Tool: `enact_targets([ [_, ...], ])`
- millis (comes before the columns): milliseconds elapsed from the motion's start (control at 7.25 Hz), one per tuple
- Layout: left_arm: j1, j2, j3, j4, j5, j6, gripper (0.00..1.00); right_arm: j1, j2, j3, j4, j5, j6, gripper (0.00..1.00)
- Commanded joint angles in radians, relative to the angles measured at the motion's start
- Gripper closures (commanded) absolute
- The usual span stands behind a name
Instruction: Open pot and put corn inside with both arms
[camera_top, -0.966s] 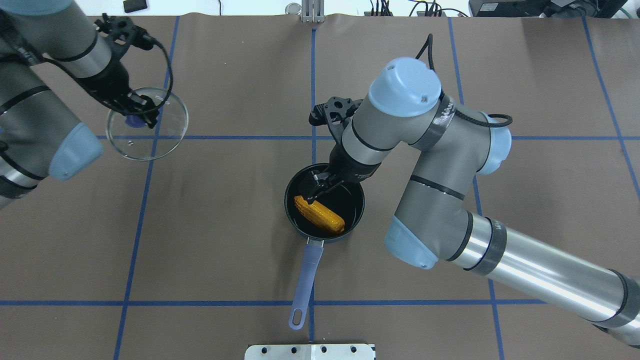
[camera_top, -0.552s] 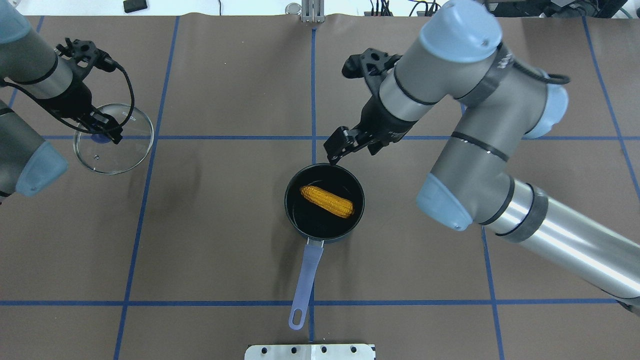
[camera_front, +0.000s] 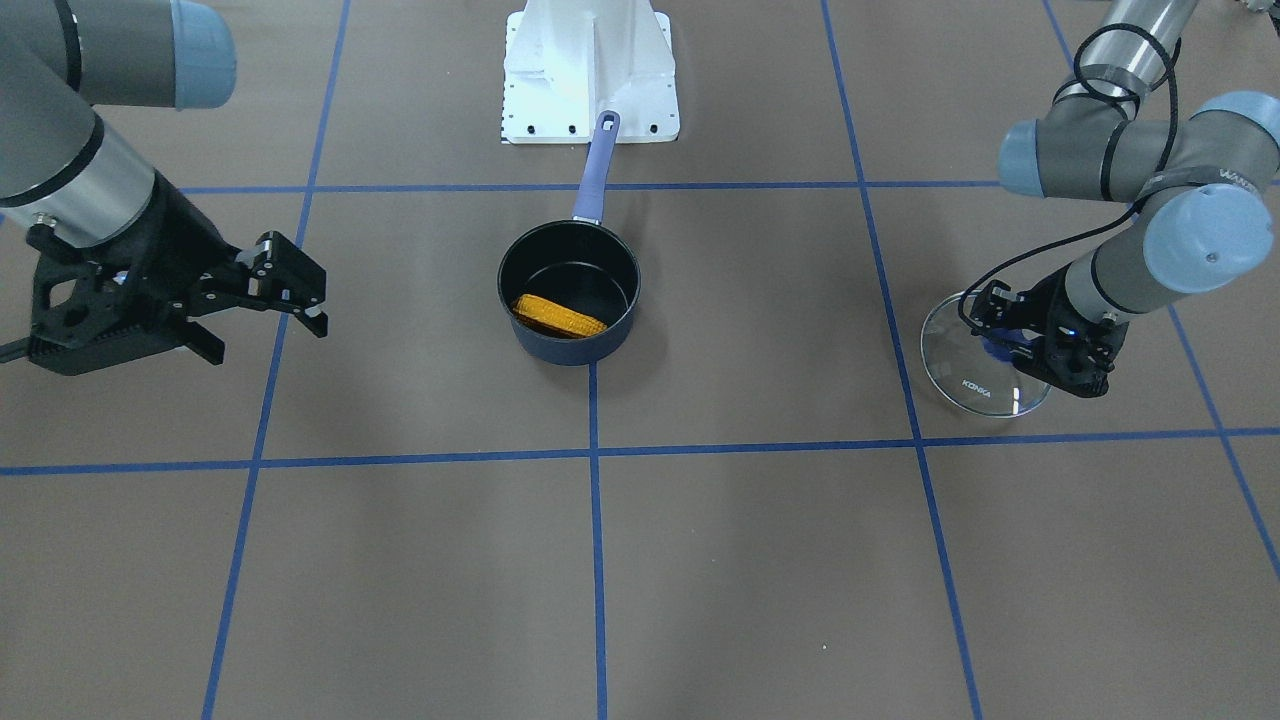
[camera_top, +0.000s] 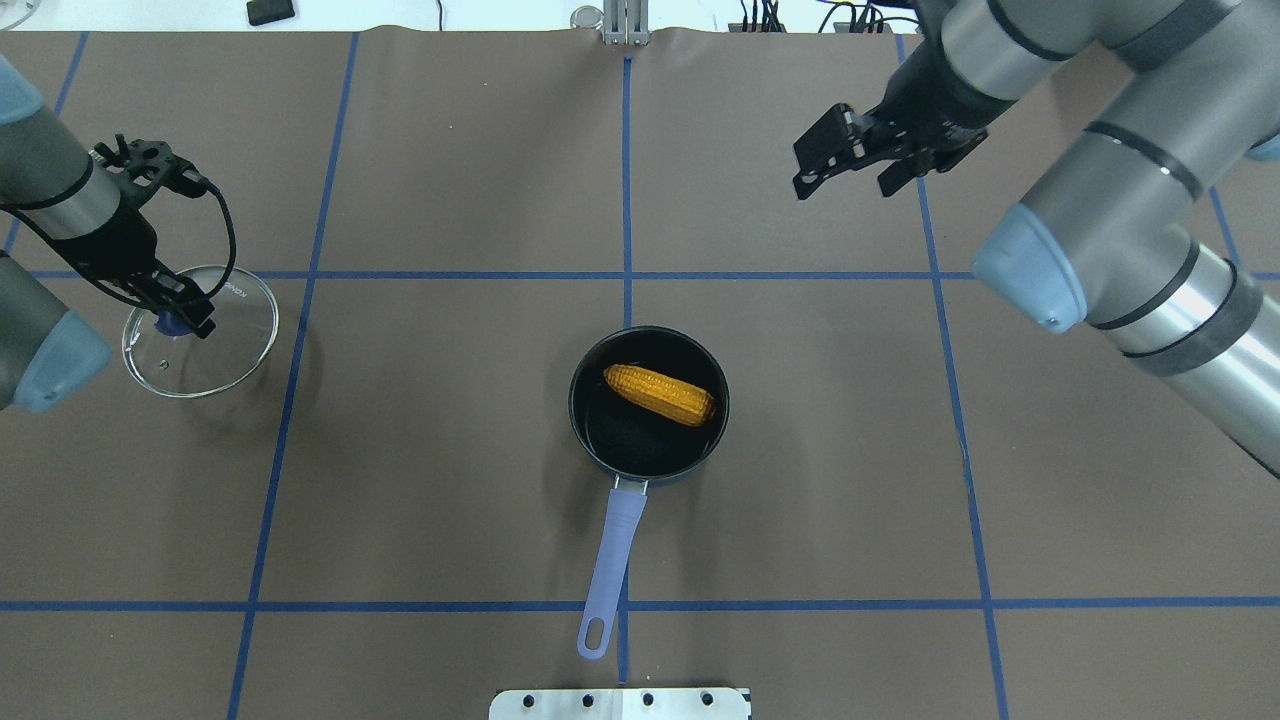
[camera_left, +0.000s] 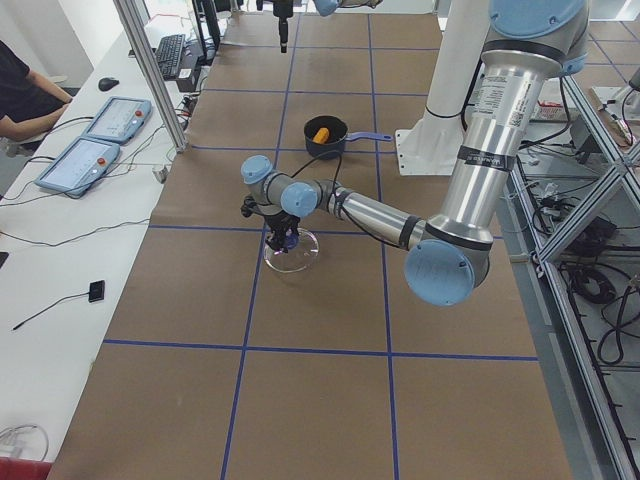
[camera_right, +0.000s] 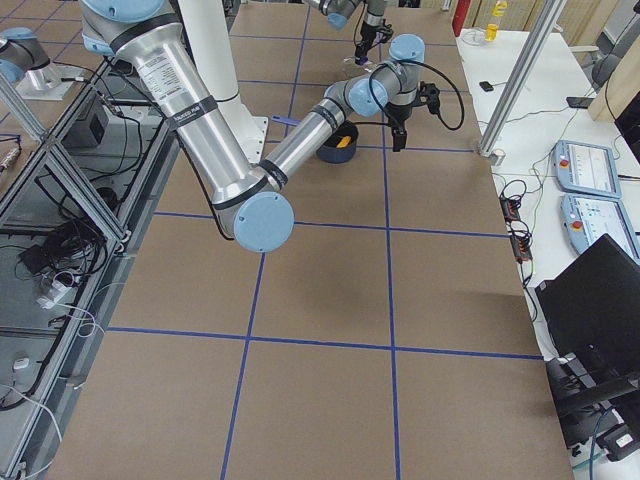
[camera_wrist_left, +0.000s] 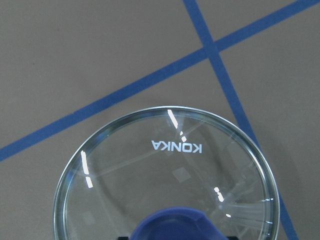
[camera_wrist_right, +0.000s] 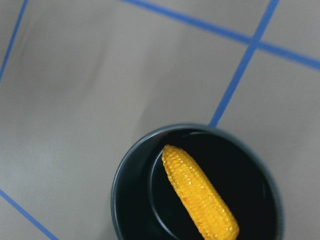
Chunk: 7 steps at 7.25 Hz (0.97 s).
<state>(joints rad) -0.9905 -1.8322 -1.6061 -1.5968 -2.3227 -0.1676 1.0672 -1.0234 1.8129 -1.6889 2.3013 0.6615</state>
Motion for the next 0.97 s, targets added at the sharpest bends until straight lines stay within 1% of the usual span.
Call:
enact_targets([
  [0, 0.000, 0.002, -0.001, 0.001, 0.003, -0.001, 0.01, 0.060, -0.052, 0.002, -0.057, -0.006, -0.127, 0.00],
  [138, -0.019, 0.007, -0.009, 0.001, 0.009, 0.002, 0.01, 0.078, -0.079, 0.003, -0.057, -0.008, -0.129, 0.00],
  [276, -0.111, 0.008, -0.011, 0.003, 0.009, 0.011, 0.01, 0.104, -0.116, 0.005, -0.057, -0.008, -0.135, 0.00],
  [414, -0.223, 0.010, 0.000, 0.003, 0.003, 0.060, 0.01, 0.108, -0.166, 0.005, -0.057, -0.052, -0.140, 0.00],
  [552, -0.323, 0.033, 0.023, 0.015, 0.009, 0.150, 0.01, 0.108, -0.225, 0.006, -0.046, -0.092, -0.152, 0.00],
  [690, -0.420, 0.056, 0.096, 0.015, 0.003, 0.286, 0.01, 0.131, -0.278, 0.006, -0.040, -0.089, -0.217, 0.00],
  [828, -0.488, 0.056, 0.162, 0.015, 0.000, 0.350, 0.01, 0.166, -0.331, 0.002, -0.041, -0.091, -0.268, 0.00],
])
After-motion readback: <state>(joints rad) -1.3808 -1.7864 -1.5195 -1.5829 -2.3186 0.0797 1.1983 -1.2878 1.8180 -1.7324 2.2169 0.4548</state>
